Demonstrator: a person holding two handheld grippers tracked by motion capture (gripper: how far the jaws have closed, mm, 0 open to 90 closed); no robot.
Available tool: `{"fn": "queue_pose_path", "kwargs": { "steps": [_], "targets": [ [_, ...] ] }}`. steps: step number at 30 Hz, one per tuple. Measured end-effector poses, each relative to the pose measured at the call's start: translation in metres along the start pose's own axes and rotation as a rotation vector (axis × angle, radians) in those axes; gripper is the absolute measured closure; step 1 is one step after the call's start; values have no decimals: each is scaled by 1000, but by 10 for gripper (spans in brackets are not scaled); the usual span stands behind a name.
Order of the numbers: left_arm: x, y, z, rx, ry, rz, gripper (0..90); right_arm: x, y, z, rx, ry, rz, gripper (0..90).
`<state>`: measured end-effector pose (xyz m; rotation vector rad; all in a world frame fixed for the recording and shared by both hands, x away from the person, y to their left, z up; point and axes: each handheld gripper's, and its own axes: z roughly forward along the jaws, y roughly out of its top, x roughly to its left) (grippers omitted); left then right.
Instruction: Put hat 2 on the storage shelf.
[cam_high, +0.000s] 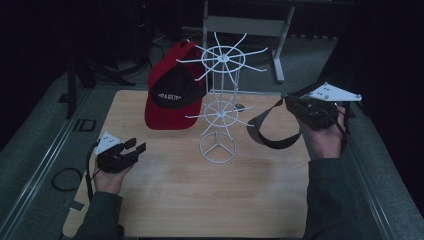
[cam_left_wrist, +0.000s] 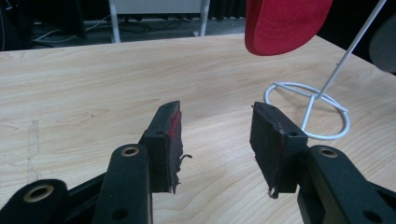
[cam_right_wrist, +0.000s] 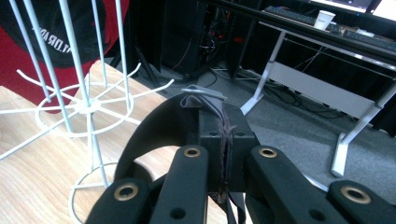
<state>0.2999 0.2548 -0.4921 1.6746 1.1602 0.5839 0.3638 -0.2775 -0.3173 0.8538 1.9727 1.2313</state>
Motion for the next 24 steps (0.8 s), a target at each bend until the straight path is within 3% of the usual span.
{"fn": "queue_pose_path", "kwargs": {
  "steps": [9,24],
  "targets": [
    [1,-1,-1,2,5,-3,538,-3,14,-10,-29,-15,-23,885],
    [0,-2,0,4,2,-6,538,5,20,-32,-61,1,-67,884]
  ]
}}
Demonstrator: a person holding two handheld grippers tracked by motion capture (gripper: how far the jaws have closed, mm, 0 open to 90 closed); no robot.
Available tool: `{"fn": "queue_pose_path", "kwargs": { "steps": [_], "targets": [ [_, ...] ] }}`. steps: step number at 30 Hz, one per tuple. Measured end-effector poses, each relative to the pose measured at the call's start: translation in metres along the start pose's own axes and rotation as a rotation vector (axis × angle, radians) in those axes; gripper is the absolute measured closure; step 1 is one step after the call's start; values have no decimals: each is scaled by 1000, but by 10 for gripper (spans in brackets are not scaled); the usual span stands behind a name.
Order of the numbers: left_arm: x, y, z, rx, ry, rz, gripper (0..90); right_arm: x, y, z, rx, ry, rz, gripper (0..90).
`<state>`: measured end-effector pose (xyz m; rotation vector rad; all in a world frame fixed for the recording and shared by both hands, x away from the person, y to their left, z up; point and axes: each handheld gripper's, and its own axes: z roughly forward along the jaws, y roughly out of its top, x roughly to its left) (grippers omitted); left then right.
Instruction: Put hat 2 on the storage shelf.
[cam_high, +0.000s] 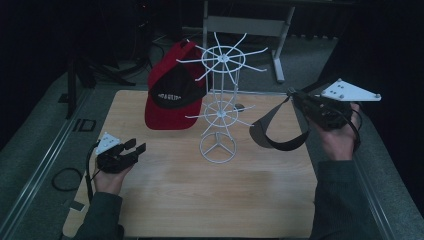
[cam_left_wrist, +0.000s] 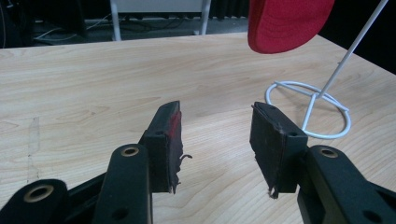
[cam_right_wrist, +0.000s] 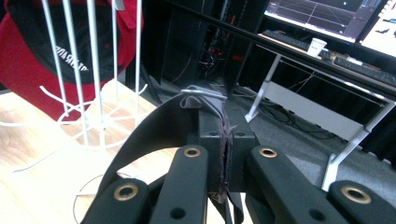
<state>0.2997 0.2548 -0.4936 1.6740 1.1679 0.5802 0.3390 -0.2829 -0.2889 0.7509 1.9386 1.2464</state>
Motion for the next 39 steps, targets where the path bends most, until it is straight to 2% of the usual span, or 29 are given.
{"fn": "queue_pose_path", "kwargs": {
  "steps": [10,18,27,39],
  "targets": [
    [0,1,0,-2,0,2,538,8,4,-12,2,6,-51,883],
    [0,0,0,1,-1,3,538,11,2,-21,-11,17,-55,881],
    [-1,0,1,1,-3,5,538,13,9,-31,-48,39,-59,881],
    [0,0,2,4,-1,1,538,20,32,-23,-101,88,-75,879]
  ]
}}
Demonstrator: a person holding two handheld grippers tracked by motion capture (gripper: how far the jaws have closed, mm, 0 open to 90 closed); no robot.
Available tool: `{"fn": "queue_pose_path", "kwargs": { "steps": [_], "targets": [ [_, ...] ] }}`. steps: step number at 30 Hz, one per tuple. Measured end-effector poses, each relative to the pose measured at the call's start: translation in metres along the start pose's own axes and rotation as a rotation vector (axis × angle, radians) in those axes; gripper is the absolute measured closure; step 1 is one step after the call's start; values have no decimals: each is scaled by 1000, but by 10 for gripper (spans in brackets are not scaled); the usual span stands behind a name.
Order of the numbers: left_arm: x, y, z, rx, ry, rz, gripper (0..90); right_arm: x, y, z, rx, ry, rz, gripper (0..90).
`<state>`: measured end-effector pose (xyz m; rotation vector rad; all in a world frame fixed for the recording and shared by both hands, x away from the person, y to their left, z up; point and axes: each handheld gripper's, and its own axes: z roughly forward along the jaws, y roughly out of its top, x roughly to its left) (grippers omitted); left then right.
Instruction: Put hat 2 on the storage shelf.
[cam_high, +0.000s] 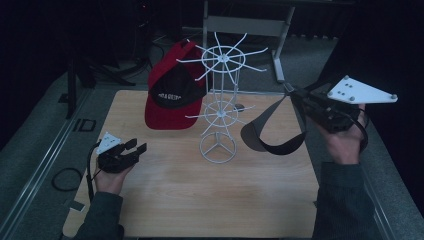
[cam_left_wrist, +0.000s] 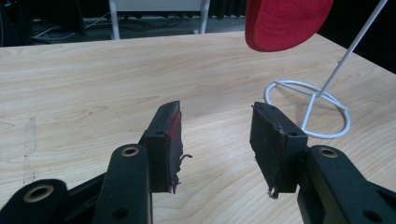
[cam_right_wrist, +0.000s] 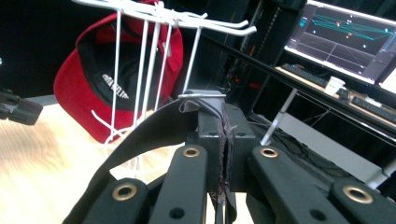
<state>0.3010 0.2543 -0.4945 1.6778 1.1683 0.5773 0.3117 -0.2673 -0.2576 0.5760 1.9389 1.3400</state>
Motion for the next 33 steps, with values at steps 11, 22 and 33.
{"fn": "queue_pose_path", "kwargs": {
  "steps": [11,22,33],
  "targets": [
    [0,0,0,0,-1,1,538,5,33,15,-44,27,-45,879],
    [2,-2,0,-1,-1,-7,538,10,57,27,-74,42,-72,878],
    [1,-4,0,2,-5,-8,538,4,48,47,-24,28,-53,876]
  ]
}}
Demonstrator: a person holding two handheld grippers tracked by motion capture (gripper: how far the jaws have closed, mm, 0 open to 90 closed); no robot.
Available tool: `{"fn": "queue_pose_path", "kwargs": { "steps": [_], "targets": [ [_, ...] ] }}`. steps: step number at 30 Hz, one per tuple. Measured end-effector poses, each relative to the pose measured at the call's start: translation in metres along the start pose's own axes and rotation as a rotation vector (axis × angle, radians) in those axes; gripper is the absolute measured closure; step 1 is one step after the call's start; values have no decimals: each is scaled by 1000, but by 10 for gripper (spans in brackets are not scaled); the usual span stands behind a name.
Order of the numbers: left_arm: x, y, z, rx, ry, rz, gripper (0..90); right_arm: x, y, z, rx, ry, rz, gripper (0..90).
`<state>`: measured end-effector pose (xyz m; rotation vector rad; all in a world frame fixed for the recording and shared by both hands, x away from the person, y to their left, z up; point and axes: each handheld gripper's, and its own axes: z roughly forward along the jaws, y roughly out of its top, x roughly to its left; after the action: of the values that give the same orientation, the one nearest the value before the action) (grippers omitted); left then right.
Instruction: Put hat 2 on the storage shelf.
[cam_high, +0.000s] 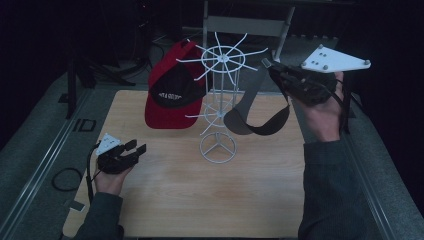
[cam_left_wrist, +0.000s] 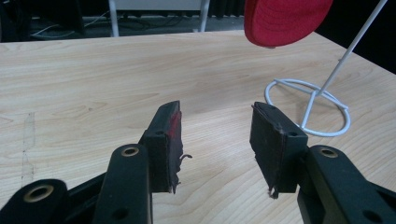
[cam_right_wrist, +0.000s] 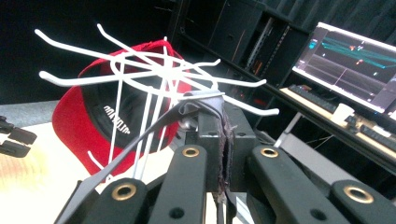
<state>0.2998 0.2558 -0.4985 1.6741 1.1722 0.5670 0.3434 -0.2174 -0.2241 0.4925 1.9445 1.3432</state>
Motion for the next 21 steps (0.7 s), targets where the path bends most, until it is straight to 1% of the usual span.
{"fn": "queue_pose_path", "kwargs": {
  "steps": [2,4,6,9,10,12,14,15,17,18,19,21],
  "targets": [
    [0,-1,-1,1,1,0,538,-2,-5,2,10,-2,11,876],
    [0,-1,-1,0,2,-3,538,-5,-12,3,22,8,30,875],
    [0,-1,0,0,3,-5,538,-6,-16,4,34,22,35,857],
    [-1,0,0,1,1,1,538,-5,-21,5,52,33,33,746],
    [-1,0,1,1,0,0,538,-4,-21,5,52,33,34,721],
    [-2,0,1,2,-1,-1,538,-3,-23,5,60,32,32,644],
    [-2,0,1,4,-1,2,538,-1,-25,5,66,20,28,551],
    [-2,-1,1,5,-1,3,538,-1,-26,5,73,17,23,490],
    [-1,-1,1,4,-2,-1,538,0,-28,6,84,-22,16,381],
    [-1,-1,1,4,-1,0,538,0,-29,6,84,-34,17,333],
    [-1,-1,1,4,-1,1,538,0,-30,5,80,-48,22,282],
    [-1,-1,1,3,0,-1,538,-2,-32,4,76,-72,38,209]
  ]
}}
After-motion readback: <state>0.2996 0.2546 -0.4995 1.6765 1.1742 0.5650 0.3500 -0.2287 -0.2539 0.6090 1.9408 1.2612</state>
